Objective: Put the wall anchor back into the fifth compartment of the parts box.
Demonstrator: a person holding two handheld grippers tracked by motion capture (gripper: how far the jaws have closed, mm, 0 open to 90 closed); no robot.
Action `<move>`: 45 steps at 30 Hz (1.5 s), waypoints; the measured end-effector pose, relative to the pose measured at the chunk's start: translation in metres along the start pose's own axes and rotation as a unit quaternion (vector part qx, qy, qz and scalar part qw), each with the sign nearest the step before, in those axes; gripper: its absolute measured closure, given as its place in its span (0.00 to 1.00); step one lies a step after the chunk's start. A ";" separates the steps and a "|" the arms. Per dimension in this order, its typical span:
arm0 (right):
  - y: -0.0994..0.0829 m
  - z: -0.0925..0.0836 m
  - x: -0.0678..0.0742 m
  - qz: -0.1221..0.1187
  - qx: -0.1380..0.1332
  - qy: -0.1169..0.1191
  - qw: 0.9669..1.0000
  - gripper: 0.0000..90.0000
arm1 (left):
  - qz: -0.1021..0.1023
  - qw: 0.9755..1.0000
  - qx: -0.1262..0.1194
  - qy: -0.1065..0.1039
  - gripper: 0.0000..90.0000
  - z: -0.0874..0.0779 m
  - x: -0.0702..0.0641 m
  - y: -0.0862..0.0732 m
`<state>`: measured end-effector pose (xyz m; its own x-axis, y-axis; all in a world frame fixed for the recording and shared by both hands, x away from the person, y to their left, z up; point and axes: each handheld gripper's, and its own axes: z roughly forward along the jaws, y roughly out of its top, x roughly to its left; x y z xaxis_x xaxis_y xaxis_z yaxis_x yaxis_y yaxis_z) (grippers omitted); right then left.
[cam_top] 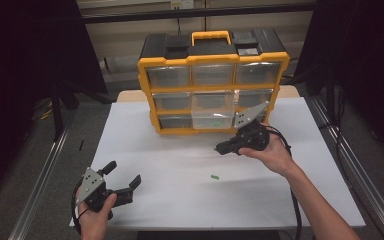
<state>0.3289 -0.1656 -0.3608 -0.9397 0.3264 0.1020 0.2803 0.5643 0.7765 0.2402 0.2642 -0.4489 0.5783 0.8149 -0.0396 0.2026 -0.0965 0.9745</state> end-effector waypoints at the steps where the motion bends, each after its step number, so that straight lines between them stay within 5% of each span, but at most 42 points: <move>1: 0.002 -0.003 0.000 -0.002 -0.006 0.000 1.000 0.94 | 0.000 1.000 0.001 0.003 0.03 0.000 0.001 0.000; 11: 0.036 -0.034 0.006 -0.032 -0.035 -0.022 0.999 0.94 | -0.002 1.000 0.000 0.000 0.03 0.000 0.002 -0.001; 20: 0.071 -0.053 0.004 -0.047 -0.033 -0.045 0.997 0.94 | -0.010 1.000 -0.007 0.003 0.03 -0.001 0.001 -0.001; 29: 0.099 -0.062 -0.002 -0.052 0.004 -0.080 0.995 0.94 | -0.006 1.000 -0.004 0.001 0.03 -0.001 0.001 0.000; 40: 0.130 -0.054 -0.026 -0.046 0.033 -0.106 0.993 0.94 | -0.004 1.000 -0.003 0.004 0.03 -0.002 0.001 0.000; 45: 0.139 -0.046 -0.041 -0.031 0.066 -0.117 0.990 0.94 | -0.006 1.000 -0.005 0.003 0.03 -0.002 0.001 0.000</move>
<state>0.3976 -0.1352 -0.2285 -0.8894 0.4456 -0.1016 0.2614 0.6783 0.6867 0.2392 0.2668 -0.4486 0.5707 0.8196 -0.0504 0.2021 -0.0807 0.9760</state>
